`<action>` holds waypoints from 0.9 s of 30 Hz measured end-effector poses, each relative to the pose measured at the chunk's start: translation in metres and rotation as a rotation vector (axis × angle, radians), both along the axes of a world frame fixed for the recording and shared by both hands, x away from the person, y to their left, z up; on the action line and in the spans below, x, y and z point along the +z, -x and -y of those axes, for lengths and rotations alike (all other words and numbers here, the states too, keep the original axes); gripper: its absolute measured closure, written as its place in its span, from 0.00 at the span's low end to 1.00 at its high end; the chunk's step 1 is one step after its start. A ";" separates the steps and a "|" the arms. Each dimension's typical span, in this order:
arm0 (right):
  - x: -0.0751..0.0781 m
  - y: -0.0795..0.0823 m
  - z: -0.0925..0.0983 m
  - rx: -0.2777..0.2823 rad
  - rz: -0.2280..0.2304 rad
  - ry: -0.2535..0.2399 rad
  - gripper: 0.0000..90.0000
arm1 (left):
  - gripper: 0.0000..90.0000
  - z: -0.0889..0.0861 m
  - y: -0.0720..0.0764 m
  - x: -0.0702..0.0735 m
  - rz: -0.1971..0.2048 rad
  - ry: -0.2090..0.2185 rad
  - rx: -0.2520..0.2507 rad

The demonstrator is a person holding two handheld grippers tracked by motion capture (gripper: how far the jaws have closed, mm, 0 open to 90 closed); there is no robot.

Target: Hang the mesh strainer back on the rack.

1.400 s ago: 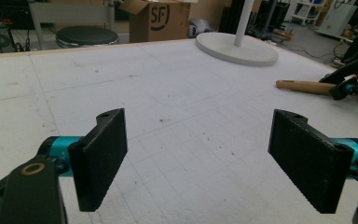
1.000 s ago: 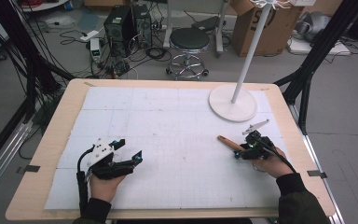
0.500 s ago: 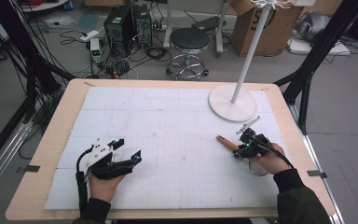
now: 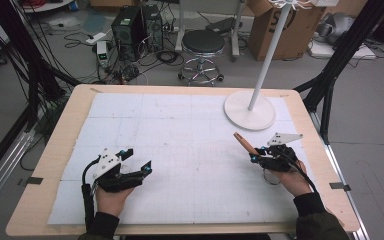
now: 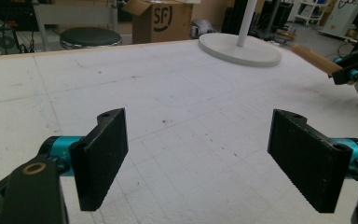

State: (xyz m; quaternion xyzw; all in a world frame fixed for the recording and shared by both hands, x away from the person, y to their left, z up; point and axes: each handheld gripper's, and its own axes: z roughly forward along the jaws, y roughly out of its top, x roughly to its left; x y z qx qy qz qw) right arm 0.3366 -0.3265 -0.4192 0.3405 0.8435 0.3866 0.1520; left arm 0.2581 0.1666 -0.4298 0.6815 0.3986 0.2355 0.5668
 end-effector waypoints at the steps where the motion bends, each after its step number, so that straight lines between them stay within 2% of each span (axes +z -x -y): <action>1: 0.002 0.001 0.000 -0.004 0.024 -0.012 0.76 | 0.23 0.000 0.000 0.000 0.002 0.000 0.000; 4: 0.009 0.006 0.002 -0.007 0.100 -0.080 0.76 | 0.23 -0.001 0.000 0.000 -0.001 -0.001 0.000; 8: 0.019 0.012 0.007 -0.028 0.190 -0.146 0.76 | 0.23 -0.001 0.000 0.000 -0.001 0.001 -0.002; 10: 0.024 0.015 0.010 -0.029 0.218 -0.183 0.76 | 0.23 0.000 0.000 0.000 -0.001 0.001 -0.001; 13: 0.030 0.017 0.015 -0.041 0.240 -0.254 0.76 | 0.23 0.000 0.000 0.000 0.000 0.001 -0.002; 14: 0.030 0.017 0.015 -0.041 0.240 -0.254 0.76 | 0.23 0.000 0.000 0.000 0.000 0.000 -0.001; 15: 0.034 0.017 0.018 -0.046 0.256 -0.294 0.76 | 0.23 0.000 0.000 0.000 -0.001 0.000 -0.002; 18: 0.038 0.016 0.021 -0.063 0.271 -0.362 0.76 | 0.23 0.000 -0.001 0.000 0.000 -0.001 -0.004; 20: 0.042 0.014 0.022 -0.073 0.285 -0.395 0.76 | 0.23 0.000 -0.001 0.000 -0.001 -0.002 -0.002; 21: 0.042 0.014 0.022 -0.073 0.285 -0.395 0.76 | 0.23 0.000 -0.001 0.000 -0.001 0.000 -0.002; 22: 0.046 0.011 0.022 -0.079 0.289 -0.433 0.76 | 0.23 0.000 -0.001 0.000 -0.001 -0.001 -0.003; 25: 0.052 0.005 0.021 -0.096 0.303 -0.484 0.76 | 0.23 0.000 0.000 0.000 0.000 -0.002 -0.003; 26: 0.052 0.005 0.021 -0.096 0.303 -0.484 0.76 | 0.23 0.000 0.000 0.000 -0.002 0.000 -0.002; 27: 0.055 0.002 0.021 -0.110 0.318 -0.520 0.76 | 0.23 -0.001 0.000 -0.001 -0.003 0.001 -0.003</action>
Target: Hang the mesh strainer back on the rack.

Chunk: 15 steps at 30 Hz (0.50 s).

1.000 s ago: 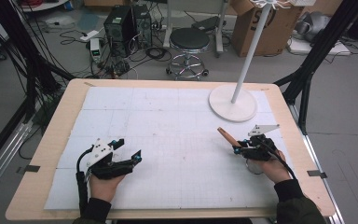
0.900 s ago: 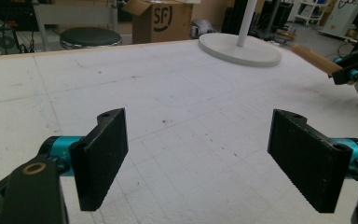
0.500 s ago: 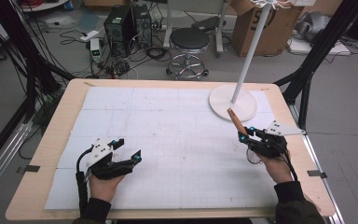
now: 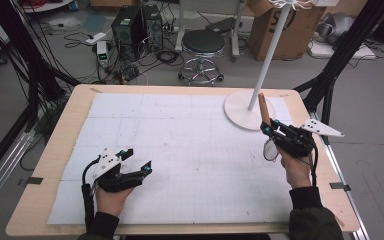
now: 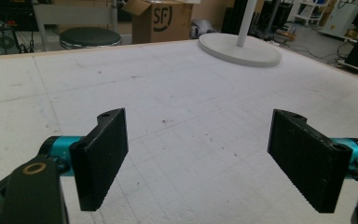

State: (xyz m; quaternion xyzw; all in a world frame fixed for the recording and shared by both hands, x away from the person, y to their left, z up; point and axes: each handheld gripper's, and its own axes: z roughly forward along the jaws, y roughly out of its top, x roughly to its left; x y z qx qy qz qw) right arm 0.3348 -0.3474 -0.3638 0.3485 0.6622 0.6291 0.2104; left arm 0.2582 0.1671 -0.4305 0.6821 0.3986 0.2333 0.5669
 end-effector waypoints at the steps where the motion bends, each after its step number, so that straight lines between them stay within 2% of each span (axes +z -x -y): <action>1: 0.000 0.000 0.000 0.000 0.000 0.000 0.76 | 0.23 0.000 0.000 0.000 0.000 0.000 0.000; 2: 0.004 -0.005 0.000 -0.017 0.009 -0.036 0.76 | 0.23 0.000 0.000 0.000 -0.002 0.003 -0.003; 4: 0.008 -0.009 0.001 -0.029 0.020 -0.068 0.76 | 0.23 -0.001 0.000 -0.001 0.000 0.005 0.002; 6: 0.010 -0.011 0.001 -0.038 0.029 -0.078 0.76 | 0.23 -0.001 -0.001 -0.001 0.002 0.003 0.003; 7: 0.014 -0.016 0.001 -0.035 0.038 -0.112 0.76 | 0.23 -0.002 -0.001 -0.001 0.001 0.007 0.002; 12: 0.023 -0.027 -0.001 -0.045 0.054 -0.140 0.76 | 0.23 -0.003 -0.004 -0.003 -0.001 0.020 0.003; 15: 0.034 -0.039 -0.001 -0.069 0.077 -0.175 0.76 | 0.23 -0.004 -0.005 -0.003 -0.004 0.025 0.007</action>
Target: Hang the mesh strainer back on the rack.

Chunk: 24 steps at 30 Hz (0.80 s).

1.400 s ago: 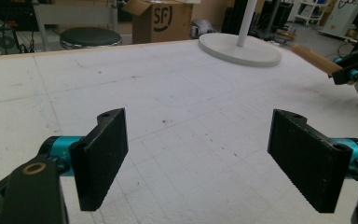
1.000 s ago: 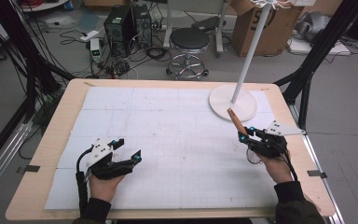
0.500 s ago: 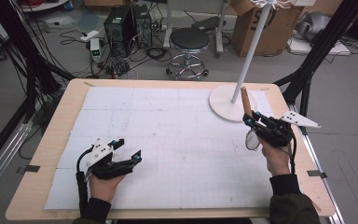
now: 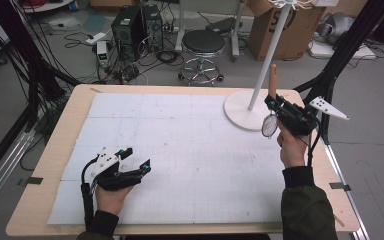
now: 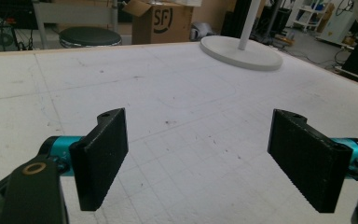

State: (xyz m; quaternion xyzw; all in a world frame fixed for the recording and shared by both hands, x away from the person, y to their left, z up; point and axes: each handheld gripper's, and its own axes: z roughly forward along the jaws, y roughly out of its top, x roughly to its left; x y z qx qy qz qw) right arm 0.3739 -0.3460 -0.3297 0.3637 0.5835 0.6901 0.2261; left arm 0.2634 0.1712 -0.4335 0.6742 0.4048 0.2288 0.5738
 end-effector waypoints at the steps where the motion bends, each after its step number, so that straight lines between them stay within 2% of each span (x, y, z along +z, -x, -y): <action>1: 0.004 -0.002 0.000 -0.011 0.005 -0.010 0.76 | 0.23 0.000 0.000 0.000 -0.002 0.002 -0.001; 4: 0.011 -0.008 0.002 -0.021 0.017 -0.031 0.76 | 0.23 0.000 0.000 0.000 -0.003 0.004 -0.004; 8: 0.033 -0.020 0.010 -0.063 0.048 -0.075 0.76 | 0.23 0.000 -0.001 -0.001 -0.010 0.011 -0.005; 10: 0.038 -0.023 0.011 -0.072 0.053 -0.078 0.76 | 0.23 0.000 -0.001 -0.001 -0.011 0.012 -0.007; 11: 0.048 -0.028 0.012 -0.090 0.070 -0.078 0.76 | 0.23 0.000 -0.001 -0.001 -0.010 0.012 -0.006; 12: 0.048 -0.028 0.012 -0.090 0.070 -0.078 0.76 | 0.23 0.000 -0.001 -0.001 -0.011 0.009 -0.006; 13: 0.057 -0.032 0.012 -0.105 0.078 -0.080 0.76 | 0.23 0.000 -0.001 -0.001 -0.013 0.006 -0.005; 14: 0.057 -0.032 0.012 -0.105 0.078 -0.080 0.76 | 0.23 0.001 0.000 -0.001 -0.017 0.004 -0.008; 16: 0.071 -0.040 0.012 -0.116 0.092 -0.080 0.76 | 0.23 0.001 0.001 -0.001 -0.013 -0.004 -0.013; 20: 0.081 -0.045 0.011 -0.119 0.106 -0.077 0.76 | 0.23 0.002 0.001 -0.002 -0.017 -0.012 -0.016; 24: 0.088 -0.052 0.012 -0.128 0.109 -0.096 0.76 | 0.23 0.002 0.000 -0.002 -0.021 -0.012 -0.015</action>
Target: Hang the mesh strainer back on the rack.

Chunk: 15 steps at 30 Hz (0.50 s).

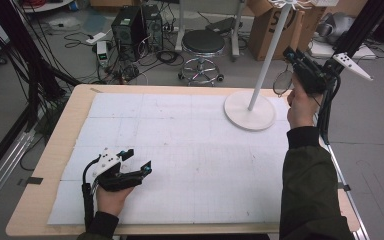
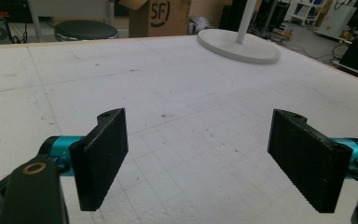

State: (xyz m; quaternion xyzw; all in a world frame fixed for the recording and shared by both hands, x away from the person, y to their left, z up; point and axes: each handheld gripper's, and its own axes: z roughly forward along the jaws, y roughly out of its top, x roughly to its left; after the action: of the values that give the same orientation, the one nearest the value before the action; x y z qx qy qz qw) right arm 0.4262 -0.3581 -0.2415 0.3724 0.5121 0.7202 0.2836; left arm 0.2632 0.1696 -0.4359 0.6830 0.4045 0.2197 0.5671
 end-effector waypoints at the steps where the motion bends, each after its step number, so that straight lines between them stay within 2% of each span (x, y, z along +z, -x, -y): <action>1: 0.001 -0.001 0.000 -0.002 -0.004 0.000 0.76 | 0.23 0.000 0.000 0.000 -0.001 0.003 0.001; 15: 0.008 -0.016 0.003 -0.038 -0.007 0.013 0.76 | 0.23 0.000 0.001 0.000 0.000 -0.007 0.000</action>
State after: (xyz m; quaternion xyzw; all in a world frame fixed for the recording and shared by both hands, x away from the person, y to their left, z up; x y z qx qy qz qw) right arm 0.4425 -0.3606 -0.2337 0.3826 0.5104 0.7102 0.2979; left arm 0.2626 0.1697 -0.4360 0.6849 0.4039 0.2212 0.5646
